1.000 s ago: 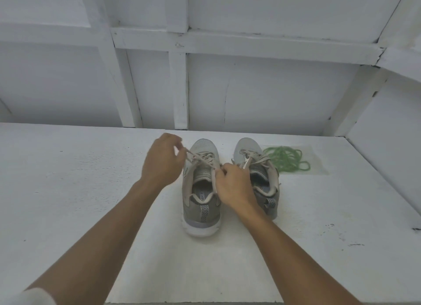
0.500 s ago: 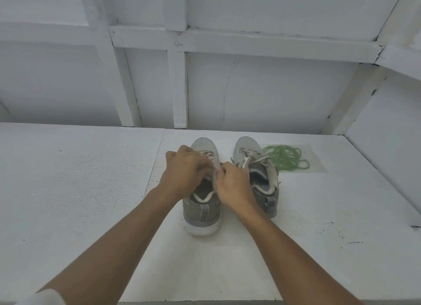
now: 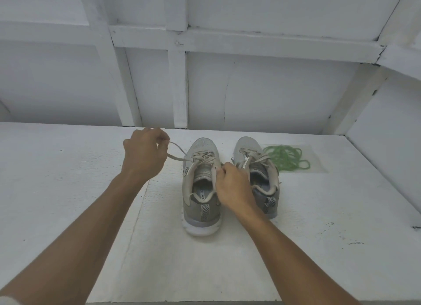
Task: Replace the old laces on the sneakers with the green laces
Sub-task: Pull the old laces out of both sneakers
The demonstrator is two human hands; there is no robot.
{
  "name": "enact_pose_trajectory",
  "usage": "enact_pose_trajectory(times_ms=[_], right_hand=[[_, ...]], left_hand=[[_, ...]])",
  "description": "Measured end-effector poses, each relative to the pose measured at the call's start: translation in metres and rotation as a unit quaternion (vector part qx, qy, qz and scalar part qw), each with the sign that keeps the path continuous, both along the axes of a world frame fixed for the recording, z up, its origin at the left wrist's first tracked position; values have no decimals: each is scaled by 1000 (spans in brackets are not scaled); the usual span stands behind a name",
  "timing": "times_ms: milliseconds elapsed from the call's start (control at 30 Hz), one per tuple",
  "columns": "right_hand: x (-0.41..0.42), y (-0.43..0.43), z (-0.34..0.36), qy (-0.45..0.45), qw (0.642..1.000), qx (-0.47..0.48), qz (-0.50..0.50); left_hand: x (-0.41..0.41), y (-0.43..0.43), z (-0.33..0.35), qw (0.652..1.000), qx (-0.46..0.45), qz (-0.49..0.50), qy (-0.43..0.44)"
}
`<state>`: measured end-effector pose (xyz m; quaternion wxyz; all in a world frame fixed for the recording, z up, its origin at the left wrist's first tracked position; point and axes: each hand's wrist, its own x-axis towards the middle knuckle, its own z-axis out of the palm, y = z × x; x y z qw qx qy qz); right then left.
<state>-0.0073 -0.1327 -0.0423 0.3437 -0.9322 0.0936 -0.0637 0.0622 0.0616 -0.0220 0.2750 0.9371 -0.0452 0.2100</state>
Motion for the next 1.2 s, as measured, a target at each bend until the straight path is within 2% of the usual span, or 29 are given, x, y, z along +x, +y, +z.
enact_pose_trajectory(times_ms=[267,500,600,767,900,1000,1200], right_hand=[[0,2,-3,3,1000,4,-3],[4,1,-5,28,1000,-2,7],[5,2,1,11,999,-44,16],[19,7,11,-131,975,-121,132],[35,12,13,-111,949,-209,206],[43,15,10,-97,946,-216,220],[48,13,9,-107,935,-252,224]], left_hand=[[-18,-8,-20,998,9,-6,67],[-33,-38,-28,989,-105,-79,63],[-36,-45,-41,987,-125,-75,66],[-39,-46,-54,978,-182,-72,66],[-44,-50,-56,968,-234,-56,69],[-45,-52,-56,958,-271,-42,78],[-41,-49,-64,952,-289,-23,95]])
